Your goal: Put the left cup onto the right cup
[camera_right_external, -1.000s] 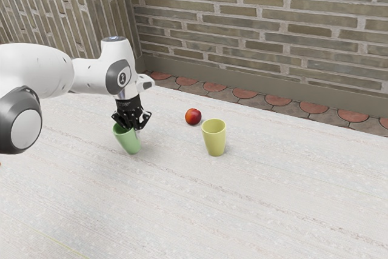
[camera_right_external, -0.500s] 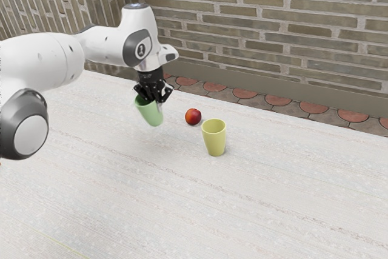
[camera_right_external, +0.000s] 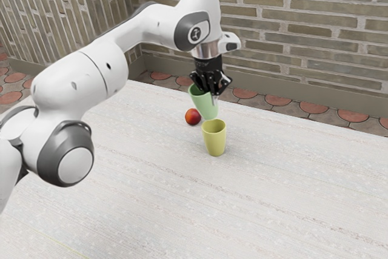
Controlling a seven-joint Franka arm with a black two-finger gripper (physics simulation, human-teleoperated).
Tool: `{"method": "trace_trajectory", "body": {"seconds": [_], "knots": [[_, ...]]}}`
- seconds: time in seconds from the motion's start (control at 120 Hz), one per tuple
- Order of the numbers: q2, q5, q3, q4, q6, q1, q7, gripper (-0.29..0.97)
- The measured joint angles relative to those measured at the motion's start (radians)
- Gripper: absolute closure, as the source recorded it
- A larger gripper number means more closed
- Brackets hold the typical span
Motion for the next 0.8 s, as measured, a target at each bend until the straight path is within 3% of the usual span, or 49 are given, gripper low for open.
{"method": "trace_trajectory", "body": {"seconds": [0.8], "knots": [[0.056,0.041,-0.009,0.027,-0.025,-0.026,-0.044,0.78]]}}
